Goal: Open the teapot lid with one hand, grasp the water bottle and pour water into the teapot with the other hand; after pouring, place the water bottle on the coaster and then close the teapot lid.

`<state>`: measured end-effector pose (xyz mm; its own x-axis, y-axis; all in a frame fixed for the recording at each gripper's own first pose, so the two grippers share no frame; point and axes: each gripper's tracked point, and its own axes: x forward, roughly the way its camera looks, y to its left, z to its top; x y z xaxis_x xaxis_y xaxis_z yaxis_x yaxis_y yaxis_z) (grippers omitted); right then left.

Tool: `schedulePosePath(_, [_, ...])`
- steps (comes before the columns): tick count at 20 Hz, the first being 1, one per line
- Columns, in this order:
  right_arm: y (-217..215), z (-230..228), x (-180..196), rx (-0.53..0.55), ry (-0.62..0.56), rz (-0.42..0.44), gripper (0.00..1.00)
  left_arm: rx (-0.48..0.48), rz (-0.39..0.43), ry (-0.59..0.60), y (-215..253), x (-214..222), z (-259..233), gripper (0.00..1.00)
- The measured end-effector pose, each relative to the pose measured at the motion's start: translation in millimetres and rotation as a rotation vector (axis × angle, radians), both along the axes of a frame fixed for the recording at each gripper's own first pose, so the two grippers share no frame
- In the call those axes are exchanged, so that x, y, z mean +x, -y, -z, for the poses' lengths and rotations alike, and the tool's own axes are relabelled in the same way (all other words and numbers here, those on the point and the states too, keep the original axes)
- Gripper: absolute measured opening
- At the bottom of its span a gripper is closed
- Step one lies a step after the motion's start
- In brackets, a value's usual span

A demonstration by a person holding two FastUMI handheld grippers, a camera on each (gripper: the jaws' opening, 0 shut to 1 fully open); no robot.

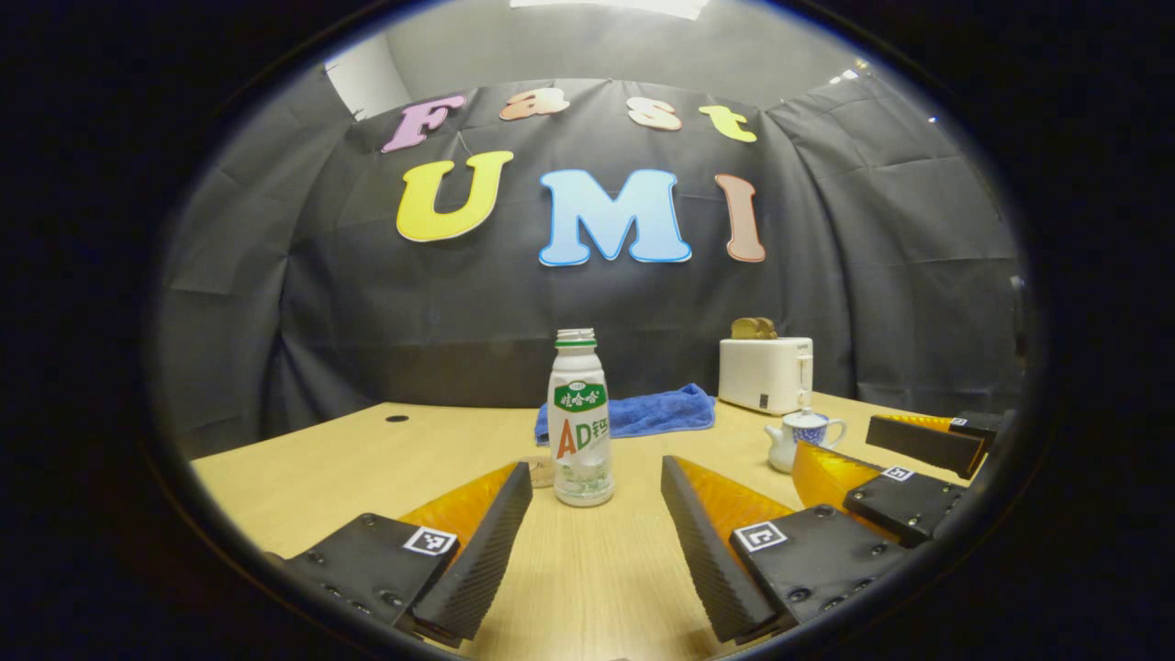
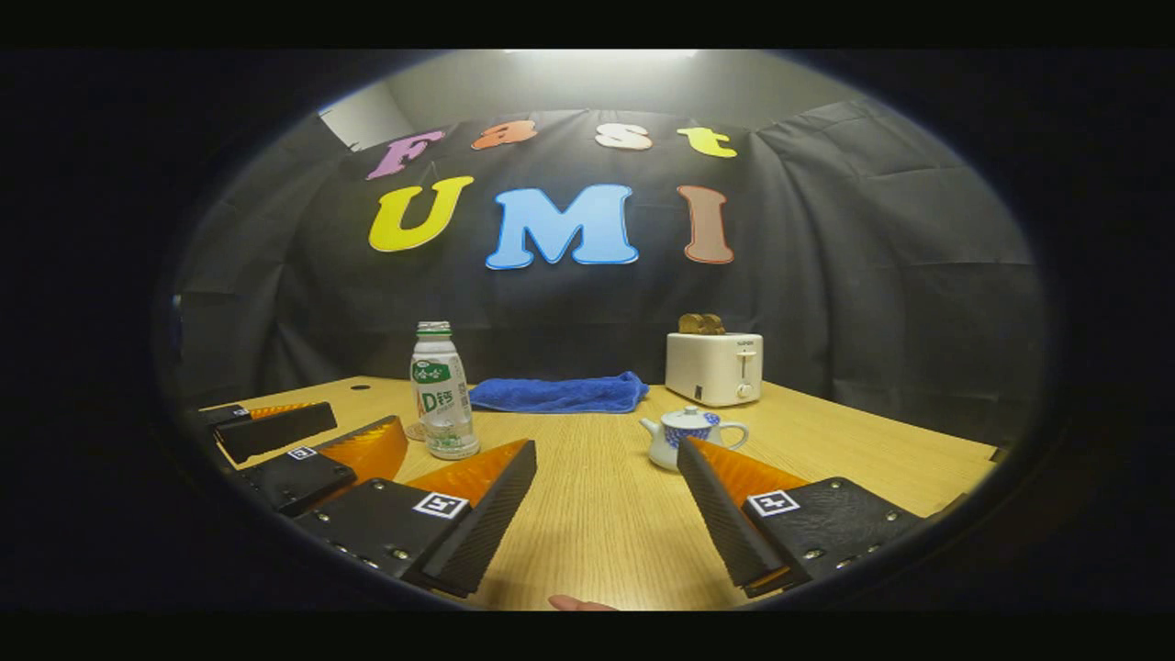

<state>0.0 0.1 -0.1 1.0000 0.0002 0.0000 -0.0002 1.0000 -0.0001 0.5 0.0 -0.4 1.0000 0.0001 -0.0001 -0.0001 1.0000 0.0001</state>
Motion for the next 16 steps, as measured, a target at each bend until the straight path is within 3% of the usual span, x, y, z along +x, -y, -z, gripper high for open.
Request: schedulePosePath(16, [-0.4,1.0,2.8,-0.008,-0.007,-0.006,0.95,-0.001,0.015,0.004,2.1,1.5,-0.5,1.0])
